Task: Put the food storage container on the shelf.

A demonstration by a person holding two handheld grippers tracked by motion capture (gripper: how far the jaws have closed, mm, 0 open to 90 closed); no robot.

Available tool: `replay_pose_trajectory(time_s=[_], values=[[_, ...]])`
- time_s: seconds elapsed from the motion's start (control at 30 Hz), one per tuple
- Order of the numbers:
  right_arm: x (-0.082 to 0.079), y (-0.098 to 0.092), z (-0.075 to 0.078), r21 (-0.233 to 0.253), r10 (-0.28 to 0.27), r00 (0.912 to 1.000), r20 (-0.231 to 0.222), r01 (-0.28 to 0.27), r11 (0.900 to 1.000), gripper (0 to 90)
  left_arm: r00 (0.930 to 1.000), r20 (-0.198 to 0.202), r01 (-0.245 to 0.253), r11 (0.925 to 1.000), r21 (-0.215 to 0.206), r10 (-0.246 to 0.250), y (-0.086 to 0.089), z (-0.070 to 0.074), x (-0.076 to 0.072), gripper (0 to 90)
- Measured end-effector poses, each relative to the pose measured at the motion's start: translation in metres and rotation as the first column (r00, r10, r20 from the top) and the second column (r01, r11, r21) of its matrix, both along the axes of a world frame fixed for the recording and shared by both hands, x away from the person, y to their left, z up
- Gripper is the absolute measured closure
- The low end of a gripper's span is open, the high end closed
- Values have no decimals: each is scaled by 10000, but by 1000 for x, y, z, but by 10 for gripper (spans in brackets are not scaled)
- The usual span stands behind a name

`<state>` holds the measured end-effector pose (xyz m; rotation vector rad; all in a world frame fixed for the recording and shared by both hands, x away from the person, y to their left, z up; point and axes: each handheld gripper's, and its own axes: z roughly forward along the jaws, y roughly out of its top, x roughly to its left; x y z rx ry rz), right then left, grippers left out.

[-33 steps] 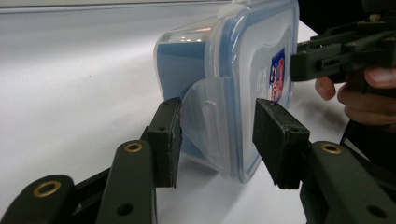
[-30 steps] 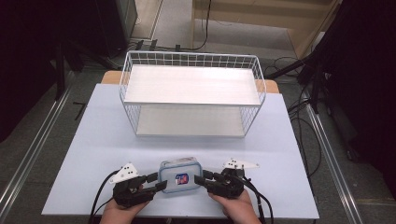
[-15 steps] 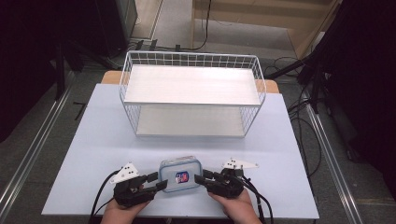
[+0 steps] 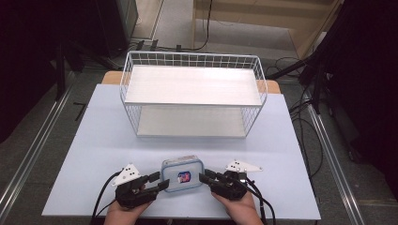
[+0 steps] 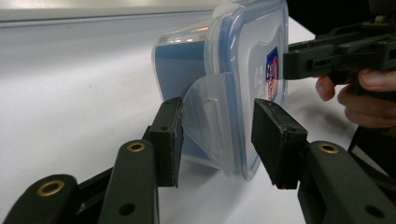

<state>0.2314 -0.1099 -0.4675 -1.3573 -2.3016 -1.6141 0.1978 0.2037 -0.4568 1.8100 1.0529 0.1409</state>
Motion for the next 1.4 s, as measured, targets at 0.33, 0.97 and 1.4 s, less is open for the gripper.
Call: replay_pose_trajectory(time_s=[0.33, 0.97, 1.4], values=[[7, 4, -2, 289, 350, 9989, -316, -341, 9990, 532, 9999, -18, 126, 9999, 24, -126, 2, -3, 0, 553], [9, 9, 2, 327, 817, 9962, 308, -827, 9960, 502, 10000, -16, 12, 10000, 27, -12, 0, -4, 2, 506], [-3, 2, 19, 556, 212, 9918, 1263, -284, 9980, 504, 9939, 1102, -79, 9997, -229, 104, -8, 15, 2, 500]])
